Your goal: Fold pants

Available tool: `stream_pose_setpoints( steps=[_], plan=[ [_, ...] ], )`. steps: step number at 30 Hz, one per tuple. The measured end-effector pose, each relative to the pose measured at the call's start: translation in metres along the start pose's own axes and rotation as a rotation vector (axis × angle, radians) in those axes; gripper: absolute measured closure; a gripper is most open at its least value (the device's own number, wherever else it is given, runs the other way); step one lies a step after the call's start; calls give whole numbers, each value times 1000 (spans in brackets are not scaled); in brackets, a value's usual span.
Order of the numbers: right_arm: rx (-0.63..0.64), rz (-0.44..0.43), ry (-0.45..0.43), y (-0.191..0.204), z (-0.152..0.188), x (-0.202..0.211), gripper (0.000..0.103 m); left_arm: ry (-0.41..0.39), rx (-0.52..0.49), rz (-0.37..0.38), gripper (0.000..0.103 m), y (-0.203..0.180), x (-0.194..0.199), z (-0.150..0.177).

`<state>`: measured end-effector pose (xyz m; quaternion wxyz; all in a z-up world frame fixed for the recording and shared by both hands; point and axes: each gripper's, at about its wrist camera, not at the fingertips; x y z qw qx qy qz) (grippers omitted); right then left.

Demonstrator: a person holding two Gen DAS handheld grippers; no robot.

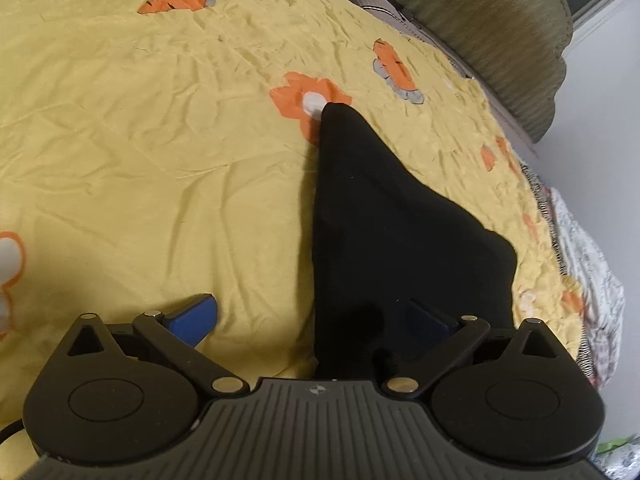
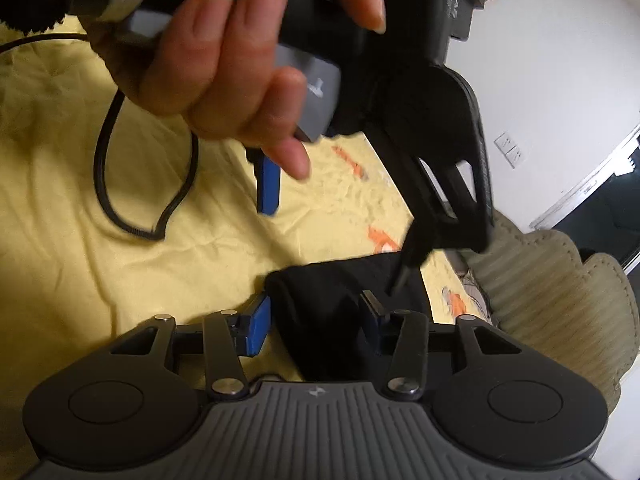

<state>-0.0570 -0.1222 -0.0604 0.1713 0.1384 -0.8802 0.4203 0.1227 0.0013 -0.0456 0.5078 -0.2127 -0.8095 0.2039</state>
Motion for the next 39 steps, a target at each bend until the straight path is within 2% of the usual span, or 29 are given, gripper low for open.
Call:
stream_pose_setpoints(
  steps=[1, 3, 5, 8, 9, 11, 12, 13, 14, 15, 16, 18, 19, 20, 21, 22, 23, 24, 26, 29, 33, 35, 36, 37, 38, 39],
  plan=[
    [-25, -15, 3, -2, -1, -1, 68, 4, 7, 8, 2, 0, -2, -2],
    [-83, -27, -2, -9, 1, 1, 73, 20, 35, 54, 2, 1, -4, -4],
    [-179, -49, -17, -20, 4, 8, 77, 44, 81, 142, 3, 3, -8, -6],
    [-346, -113, -41, -48, 9, 17, 80, 76, 179, 275, 8, 6, -20, -6],
    [-383, -128, -50, -55, 11, 20, 80, 77, 199, 300, 14, 5, -24, -6],
    [-440, -160, -60, -65, 15, 25, 80, 91, 210, 332, 35, 2, -34, -7],
    [-460, -179, -60, -69, 17, 26, 80, 106, 200, 326, 50, -1, -40, -7],
    [-474, -209, -57, -71, 19, 25, 80, 110, 188, 292, 64, -4, -42, -6],
    [-480, -226, -63, -74, 22, 29, 80, 106, 165, 243, 73, -8, -45, -5],
    [-488, -224, -78, -80, 26, 36, 80, 99, 140, 216, 81, -11, -46, -4],
    [-515, -222, -90, -89, 32, 44, 80, 88, 125, 213, 84, -13, -45, -2],
    [-656, -196, -82, -121, 56, 55, 78, 72, 106, 222, 85, -15, -45, -2],
    [-749, -162, -56, -138, 71, 55, 72, 69, 96, 221, 85, -16, -45, -3],
    [-850, -113, -16, -157, 91, 53, 56, 64, 82, 217, 85, -18, -45, -3],
    [-958, -51, 38, -176, 114, 49, 45, 61, 70, 213, 82, -20, -46, -3],
    [-1060, 4, 86, -193, 138, 44, 30, 61, 63, 214, 77, -21, -47, -3],
    [-1175, 28, 122, -209, 166, 40, 29, 68, 65, 214, 74, -22, -49, -4],
    [-1293, 7, 153, -223, 193, 34, 29, 74, 72, 216, 69, -23, -51, -5],
    [-1514, -110, 199, -238, 239, 20, 29, 85, 90, 230, 62, -21, -55, -7],
    [-1700, -293, 204, -238, 276, 3, 29, 86, 100, 245, 58, -18, -57, -8],
    [-1745, -467, 148, -234, 275, -19, 29, 75, 113, 280, 54, -19, -64, -12],
    [-1717, -494, 149, -233, 269, -26, 30, 59, 85, 267, 62, -22, -64, -10],
    [-1695, -496, 155, -232, 264, -25, 31, 48, 64, 246, 71, -24, -63, -8],
    [-1668, -485, 168, -231, 259, -26, 39, 37, 42, 226, 79, -27, -63, -7],
    [-1631, -457, 190, -230, 254, -28, 59, 23, 24, 213, 82, -29, -61, -6],
    [-1610, -430, 214, -235, 255, -32, 67, 8, 15, 216, 85, -29, -58, -5]
  ],
)
Point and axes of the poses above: each gripper's, at about its wrist camera, not at the fingertips, and x roughly against the way its jaws point, y to its left, z to its underside, and after that the axes turned 3 degrees about z, right-handed
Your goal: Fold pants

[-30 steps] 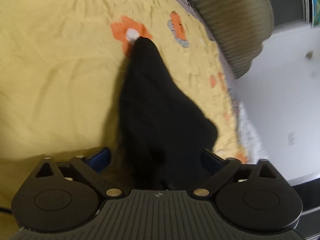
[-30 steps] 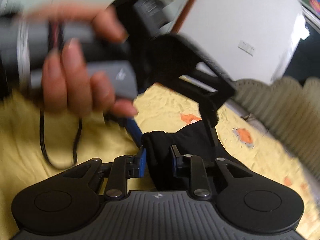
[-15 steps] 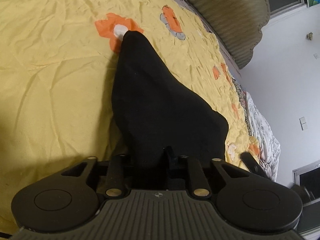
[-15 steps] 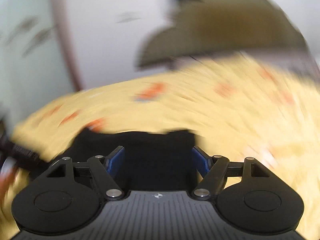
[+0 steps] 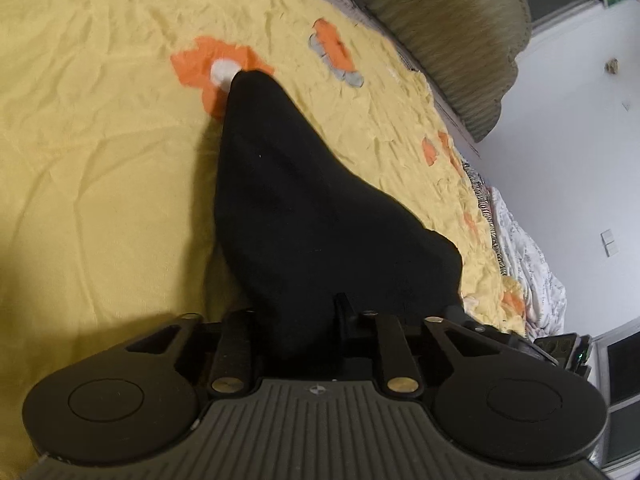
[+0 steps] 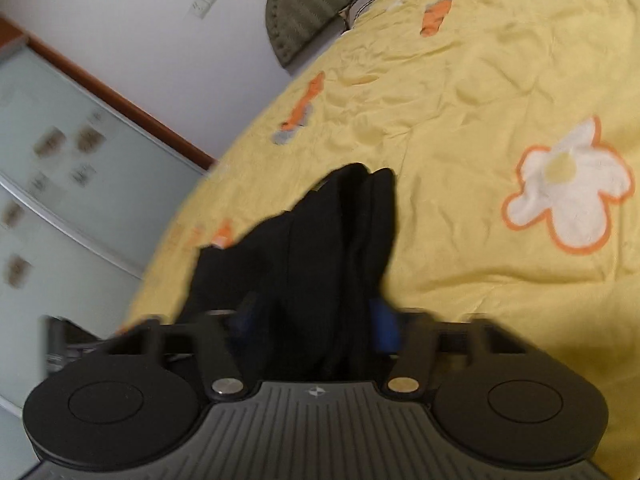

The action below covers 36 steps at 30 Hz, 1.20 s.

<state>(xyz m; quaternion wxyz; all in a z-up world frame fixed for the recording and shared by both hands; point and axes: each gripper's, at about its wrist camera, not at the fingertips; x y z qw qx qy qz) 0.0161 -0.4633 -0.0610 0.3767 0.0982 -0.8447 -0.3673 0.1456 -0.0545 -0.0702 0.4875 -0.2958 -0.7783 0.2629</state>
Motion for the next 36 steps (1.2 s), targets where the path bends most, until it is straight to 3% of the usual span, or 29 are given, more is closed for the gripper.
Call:
stream_pose_setpoints(
  steps=[5, 10, 19, 21, 22, 24, 25, 28, 30, 32, 34, 36],
  plan=[
    [40, 28, -53, 15, 8, 3, 81, -81, -90, -17, 88, -16, 20, 2],
    [98, -13, -74, 50, 11, -4, 82, -150, -184, -109, 88, -26, 53, 3],
    [144, -117, 43, 96, 25, -67, 81, -132, -113, -289, 87, 23, 122, 6],
    [158, -78, 67, 103, 28, -74, 80, -91, -127, -322, 76, 31, 121, 7],
    [177, -26, 76, 106, 28, -76, 74, -81, -111, -333, 66, 35, 120, 6],
    [245, 83, 70, 113, 30, -73, 63, -69, -103, -360, 56, 39, 123, 3],
    [293, 146, 29, 121, 32, -65, 61, -78, -111, -373, 48, 39, 127, 2],
    [463, 292, -128, 147, 35, -38, 59, -189, -198, -511, 46, 27, 144, -3],
    [564, 273, -150, 167, 32, -33, 59, -269, -278, -595, 38, 15, 148, -9],
    [644, 221, -106, 186, 31, -46, 59, -295, -333, -577, 32, 6, 142, -22],
    [703, 167, -23, 199, 33, -75, 59, -253, -372, -520, 30, 4, 125, -35],
    [710, 124, 85, 200, 31, -111, 62, -187, -361, -512, 31, 12, 99, -49]
  ],
)
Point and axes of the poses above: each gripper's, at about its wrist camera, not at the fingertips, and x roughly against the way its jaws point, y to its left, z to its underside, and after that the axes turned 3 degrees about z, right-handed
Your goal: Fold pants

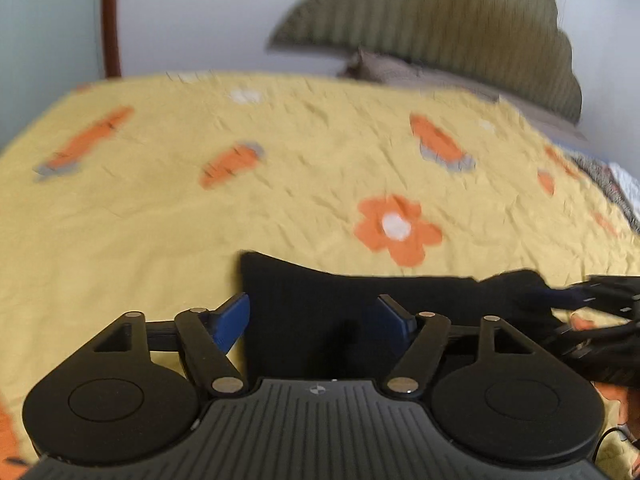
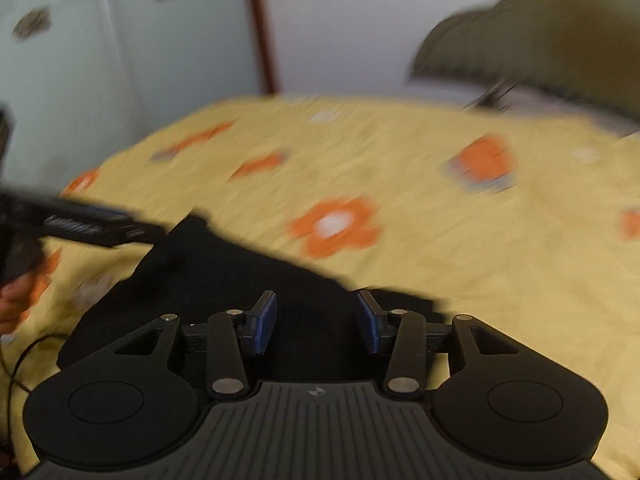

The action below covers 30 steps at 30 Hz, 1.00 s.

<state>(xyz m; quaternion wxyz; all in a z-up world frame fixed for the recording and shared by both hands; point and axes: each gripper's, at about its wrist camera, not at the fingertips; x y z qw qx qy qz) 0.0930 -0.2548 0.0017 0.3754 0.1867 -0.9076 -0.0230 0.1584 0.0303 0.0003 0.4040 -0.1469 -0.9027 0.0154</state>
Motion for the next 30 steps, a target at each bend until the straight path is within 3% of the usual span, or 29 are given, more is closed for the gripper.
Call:
stream_pose_setpoints(
  steps=[3, 5, 8, 11, 13, 15, 17, 18, 19, 22, 24, 26, 30],
  plan=[
    [19, 91, 49, -8, 1, -39, 63, 63, -26, -85, 33, 2, -42, -3],
    [-72, 69, 47, -22, -2, -40, 65, 48, -52, -158, 34, 1, -47, -4],
    [-27, 121, -7, -9, 1, -10, 63, 33, -38, -113, 35, -1, -17, -1],
    [59, 67, -14, 15, 17, 25, 63, 34, -18, 16, 25, -9, 16, 21],
    [125, 64, 16, 31, 34, 31, 63, 46, -39, 45, 22, -20, 26, 44],
    [184, 124, 53, 38, 50, 23, 64, 41, -104, 15, 20, -30, 22, 63],
    [174, 139, 36, 35, 55, 19, 63, 27, -184, -62, 18, -39, 12, 76],
    [131, 142, 38, 31, 51, 21, 63, 23, -168, -88, 14, -39, 16, 76],
    [101, 158, 28, 31, 47, 26, 63, 30, -145, -82, 19, -38, 20, 74],
    [70, 149, -22, 38, 52, 49, 62, 26, -97, -30, 15, -31, 46, 76],
    [57, 138, 3, 38, 63, 53, 60, 32, -121, -31, 13, -32, 52, 85],
    [85, 183, 30, 39, 75, 49, 58, 51, -180, -62, 10, -36, 45, 98],
    [77, 216, 16, 44, 73, 60, 56, -5, -95, -76, 22, -31, 65, 103]
  ],
)
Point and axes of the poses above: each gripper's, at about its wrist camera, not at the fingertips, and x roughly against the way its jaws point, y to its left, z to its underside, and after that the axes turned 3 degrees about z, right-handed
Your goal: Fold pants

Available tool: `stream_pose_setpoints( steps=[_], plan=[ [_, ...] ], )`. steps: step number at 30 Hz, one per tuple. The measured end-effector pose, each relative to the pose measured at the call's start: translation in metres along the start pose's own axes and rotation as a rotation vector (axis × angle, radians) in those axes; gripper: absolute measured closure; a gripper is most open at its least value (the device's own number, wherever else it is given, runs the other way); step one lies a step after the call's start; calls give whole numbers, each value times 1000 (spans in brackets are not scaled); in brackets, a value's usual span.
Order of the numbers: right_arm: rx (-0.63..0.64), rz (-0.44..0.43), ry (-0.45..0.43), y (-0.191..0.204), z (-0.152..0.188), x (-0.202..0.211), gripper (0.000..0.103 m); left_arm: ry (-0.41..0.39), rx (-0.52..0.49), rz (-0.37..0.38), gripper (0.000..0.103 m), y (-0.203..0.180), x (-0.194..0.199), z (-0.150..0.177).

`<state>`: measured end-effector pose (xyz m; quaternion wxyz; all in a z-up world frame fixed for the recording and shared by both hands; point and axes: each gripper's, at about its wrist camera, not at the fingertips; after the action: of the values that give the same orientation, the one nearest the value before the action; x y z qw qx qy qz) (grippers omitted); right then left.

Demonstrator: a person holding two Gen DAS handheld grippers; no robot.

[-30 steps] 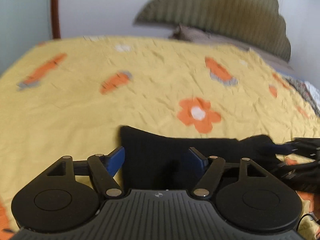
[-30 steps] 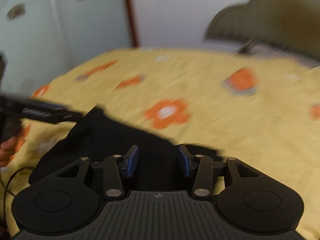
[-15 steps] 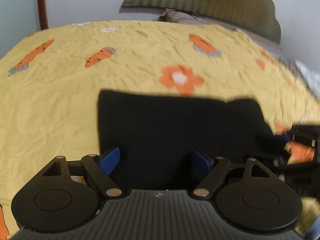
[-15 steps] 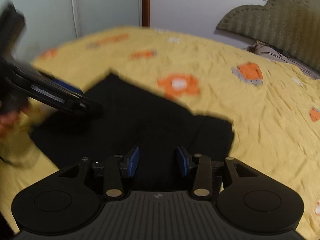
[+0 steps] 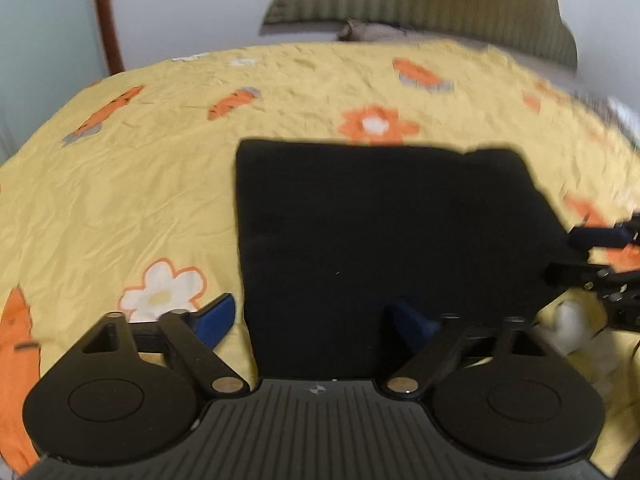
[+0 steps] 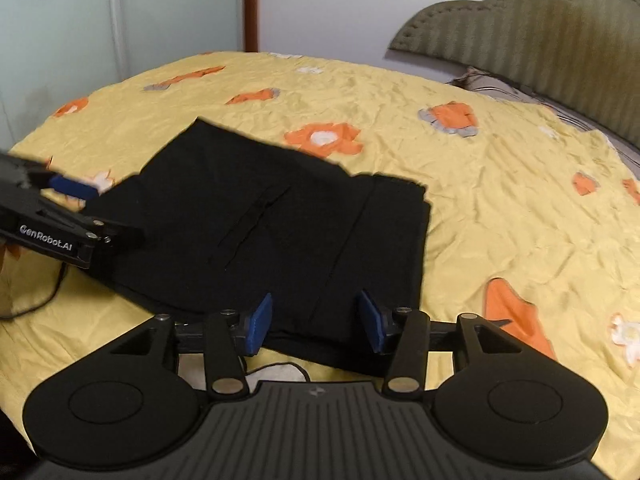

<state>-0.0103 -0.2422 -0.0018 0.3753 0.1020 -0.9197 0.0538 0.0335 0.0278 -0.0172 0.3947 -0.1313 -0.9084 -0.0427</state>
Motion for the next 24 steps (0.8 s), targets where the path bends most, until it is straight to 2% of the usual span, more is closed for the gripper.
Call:
stream_pose_setpoints(
  steps=[3, 5, 6, 8, 11, 13, 15, 16, 19, 22, 24],
  plan=[
    [-13, -24, -66, 6, -4, 12, 54, -59, -3, -28, 17, -3, 14, 3],
    [-30, -52, -66, 11, -4, 5, 47, -25, -42, -53, 16, -8, 2, 8],
    [-26, -52, -44, 14, -3, -2, 47, -2, -47, -59, 15, -9, -5, 11],
    [16, -11, 1, 25, 2, -17, 47, -12, -8, -57, 14, -5, -6, 15],
    [76, 52, -5, 40, 6, -11, 47, -16, 33, -46, 13, -2, 6, 14],
    [66, 50, -28, 44, 3, 1, 45, -25, 32, -54, 9, -4, 9, 15],
    [51, 26, -51, 47, 4, 6, 32, -23, 22, -80, 7, -8, 8, 17],
    [47, 31, -51, 49, 5, 4, 29, -25, 18, -88, 6, -10, 6, 18],
    [43, 78, 2, 50, 13, -17, 28, -31, 17, -110, 4, -16, 1, 19],
    [29, 100, -12, 54, 15, -12, 27, -46, 27, -131, 4, -18, 3, 22],
    [-6, 80, -37, 53, 12, -5, 27, -56, 27, -140, 3, -20, 4, 24]
  ],
)
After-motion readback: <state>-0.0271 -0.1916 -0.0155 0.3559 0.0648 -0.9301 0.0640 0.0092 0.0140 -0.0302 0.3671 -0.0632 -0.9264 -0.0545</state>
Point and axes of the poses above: each gripper's, at about its wrist camera, not at the fingertips, and x roughly against the way its jaws point, y to its left, z to its underside, and after that the axes turned 3 degrees about z, right-handed
